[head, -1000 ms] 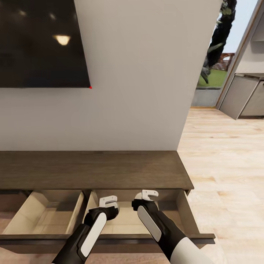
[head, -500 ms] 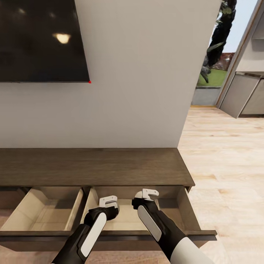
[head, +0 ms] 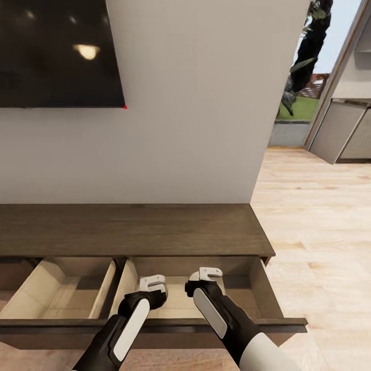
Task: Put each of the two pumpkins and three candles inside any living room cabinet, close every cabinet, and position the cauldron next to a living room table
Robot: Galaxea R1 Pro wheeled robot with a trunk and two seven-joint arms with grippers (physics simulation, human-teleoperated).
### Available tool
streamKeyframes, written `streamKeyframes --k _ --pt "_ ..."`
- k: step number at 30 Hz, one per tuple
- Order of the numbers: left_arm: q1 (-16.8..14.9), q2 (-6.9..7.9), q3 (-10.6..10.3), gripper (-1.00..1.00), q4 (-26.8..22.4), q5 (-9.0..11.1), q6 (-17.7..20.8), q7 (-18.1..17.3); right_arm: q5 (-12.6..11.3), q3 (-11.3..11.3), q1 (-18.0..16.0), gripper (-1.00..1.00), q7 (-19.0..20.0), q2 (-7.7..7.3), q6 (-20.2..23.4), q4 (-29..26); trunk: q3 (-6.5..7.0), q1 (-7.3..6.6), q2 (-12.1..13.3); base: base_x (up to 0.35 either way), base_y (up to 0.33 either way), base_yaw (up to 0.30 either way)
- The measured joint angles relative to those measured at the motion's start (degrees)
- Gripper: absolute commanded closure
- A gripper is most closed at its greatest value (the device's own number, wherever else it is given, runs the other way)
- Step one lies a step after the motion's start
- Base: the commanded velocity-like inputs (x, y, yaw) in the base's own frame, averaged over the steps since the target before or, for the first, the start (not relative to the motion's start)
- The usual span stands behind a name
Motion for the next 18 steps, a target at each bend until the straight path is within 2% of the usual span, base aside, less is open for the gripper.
streamKeyframes --k 4,14,18 --pt "0.00 0.00 0.00 1.00 -0.03 0.00 0.00 0.00 0.09 0.00 -0.01 1.00 0.02 0.00 0.82 0.12 -0.72 0.88 -1.60 0.000 0.000 0.000" --pt "-0.01 0.00 -0.05 1.00 -0.60 -0.02 -0.06 -0.01 0.23 0.01 -0.02 1.00 0.02 0.00 0.92 0.68 -0.72 0.88 -1.62 0.003 0.001 0.000" --pt "0.00 0.00 -0.08 1.00 -0.72 -0.07 -0.01 0.00 0.28 0.00 -0.05 1.00 0.02 0.00 0.98 0.99 -0.72 0.88 -1.62 0.125 0.036 0.000"
